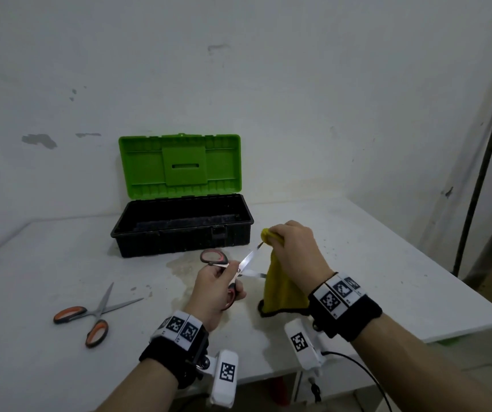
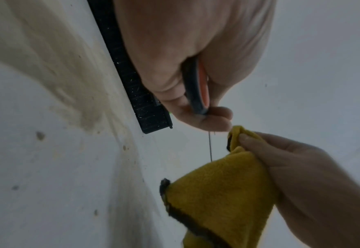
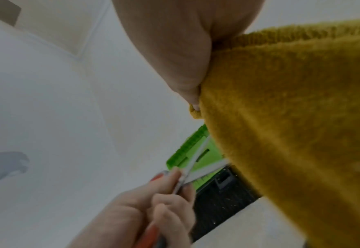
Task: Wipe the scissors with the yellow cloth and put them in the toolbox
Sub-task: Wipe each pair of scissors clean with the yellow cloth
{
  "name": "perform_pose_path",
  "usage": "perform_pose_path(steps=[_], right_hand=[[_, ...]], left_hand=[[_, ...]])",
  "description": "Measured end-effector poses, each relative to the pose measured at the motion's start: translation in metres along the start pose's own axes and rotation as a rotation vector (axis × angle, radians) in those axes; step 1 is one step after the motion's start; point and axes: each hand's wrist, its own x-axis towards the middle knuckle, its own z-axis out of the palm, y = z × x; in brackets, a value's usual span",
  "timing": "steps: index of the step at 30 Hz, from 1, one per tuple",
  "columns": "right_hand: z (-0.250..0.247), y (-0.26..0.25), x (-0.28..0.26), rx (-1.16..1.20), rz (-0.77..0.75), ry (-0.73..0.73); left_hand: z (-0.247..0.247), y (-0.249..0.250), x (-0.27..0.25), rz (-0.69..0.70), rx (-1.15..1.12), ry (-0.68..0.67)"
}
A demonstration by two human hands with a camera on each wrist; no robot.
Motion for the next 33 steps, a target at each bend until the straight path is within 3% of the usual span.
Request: perform_pose_path(steps=[3, 6, 12, 20, 28, 33], right_hand=[[-0.005, -0.016, -0.015, 0.041, -0.091, -0.001], [0.002, -0.027, -0.025, 0.029, -0.171, -0.098], [0.023, -0.032, -0.032, -0.075, -0.292, -0.267], [0.022, -0.032, -0.030, -0.116, -0.400, -0.242], [0.016, -0.031, -0.029, -0.155, -0.419, -0.245], [0.019, -0.030, -0.030, -0.139, -0.453, -0.221]], left_hand=[[0.000, 0.005, 0.001, -0.057, -0.101, 0.043], [0.001, 0.006, 0.001, -0.094, -0.227, 0.057], [0.006, 0.003, -0.005, -0.056, -0.172, 0.001], [0.005, 0.012, -0.005, 0.031, -0.094, 0.072], [-0.001, 0.006, -0.002, 0.008, -0.181, 0.064], [0.004, 0.003, 0.000, -0.008, -0.143, 0.139]])
